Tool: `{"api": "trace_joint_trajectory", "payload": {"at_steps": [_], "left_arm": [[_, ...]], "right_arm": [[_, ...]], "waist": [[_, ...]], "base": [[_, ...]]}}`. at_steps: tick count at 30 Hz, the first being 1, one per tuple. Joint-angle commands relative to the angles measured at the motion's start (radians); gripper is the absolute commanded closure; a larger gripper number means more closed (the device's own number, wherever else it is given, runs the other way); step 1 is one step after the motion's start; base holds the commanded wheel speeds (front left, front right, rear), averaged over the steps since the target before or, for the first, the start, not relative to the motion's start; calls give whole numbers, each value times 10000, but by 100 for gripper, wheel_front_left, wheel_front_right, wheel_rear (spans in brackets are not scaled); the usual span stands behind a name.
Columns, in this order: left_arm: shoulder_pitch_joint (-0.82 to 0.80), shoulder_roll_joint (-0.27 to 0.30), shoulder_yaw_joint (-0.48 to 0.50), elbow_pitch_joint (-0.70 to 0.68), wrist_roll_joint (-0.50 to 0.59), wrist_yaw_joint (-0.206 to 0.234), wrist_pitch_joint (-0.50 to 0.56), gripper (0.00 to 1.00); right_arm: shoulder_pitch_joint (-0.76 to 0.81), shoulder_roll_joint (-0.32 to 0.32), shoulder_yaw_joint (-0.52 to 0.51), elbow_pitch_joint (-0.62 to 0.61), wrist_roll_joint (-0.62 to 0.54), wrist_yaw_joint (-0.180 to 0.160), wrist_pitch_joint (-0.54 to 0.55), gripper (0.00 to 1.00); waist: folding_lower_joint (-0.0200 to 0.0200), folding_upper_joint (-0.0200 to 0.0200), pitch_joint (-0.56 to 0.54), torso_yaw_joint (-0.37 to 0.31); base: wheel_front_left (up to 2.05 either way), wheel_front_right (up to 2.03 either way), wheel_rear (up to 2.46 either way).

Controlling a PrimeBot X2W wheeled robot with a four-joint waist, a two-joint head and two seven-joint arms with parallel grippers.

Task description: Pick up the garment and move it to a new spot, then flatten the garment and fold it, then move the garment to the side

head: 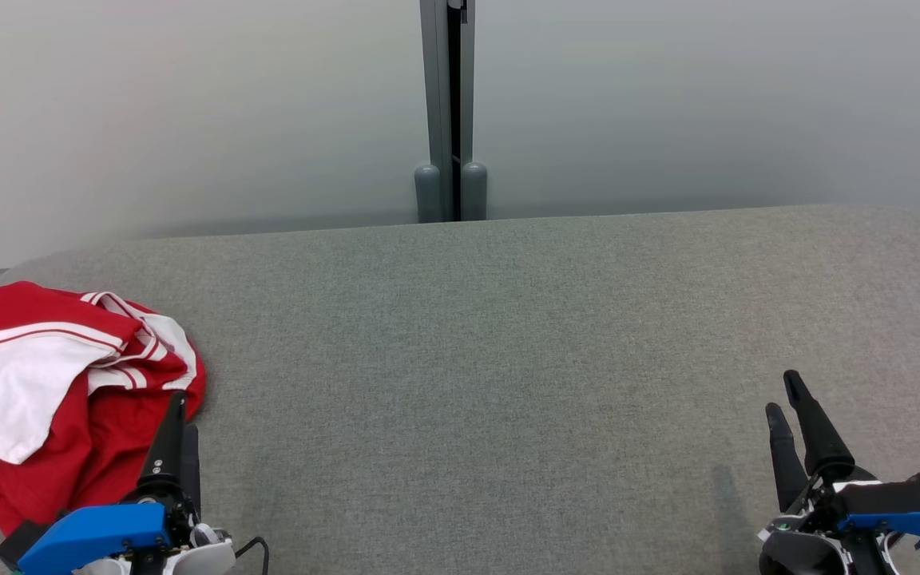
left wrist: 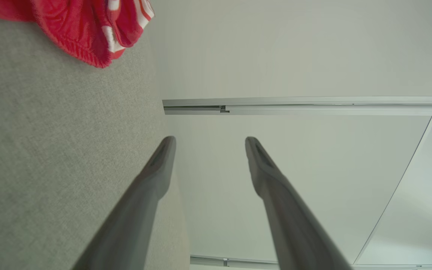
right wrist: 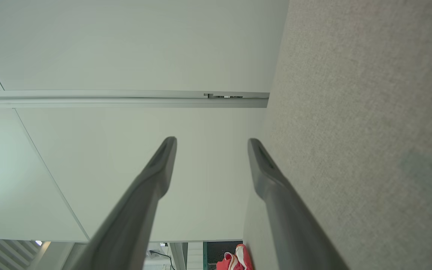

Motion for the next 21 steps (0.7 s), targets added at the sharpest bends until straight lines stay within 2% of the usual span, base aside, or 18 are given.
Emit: {"api": "trace_joint_trajectory", "payload": {"at_steps": [1,6,21], "left_arm": [[-338,127,-79,-100,293,-3,-114,0],[-410,153,-140,-11,1230,-4,-355,0],[-518,110,-217,262,4484,-7,-1005,0]], "right_arm": [[-251,-126,143,-160,-210,11,-135,0],[-398,-198,318,-15,-874,12,-389,0],[-650,-150,533,353,-3892,14,-1040,0]], "waist": [[0,-1,5,3],[0,-1,21,9],[0,-1,60,13]], "base": [[0,0,0],[0,0,0],[0,0,0]]}}
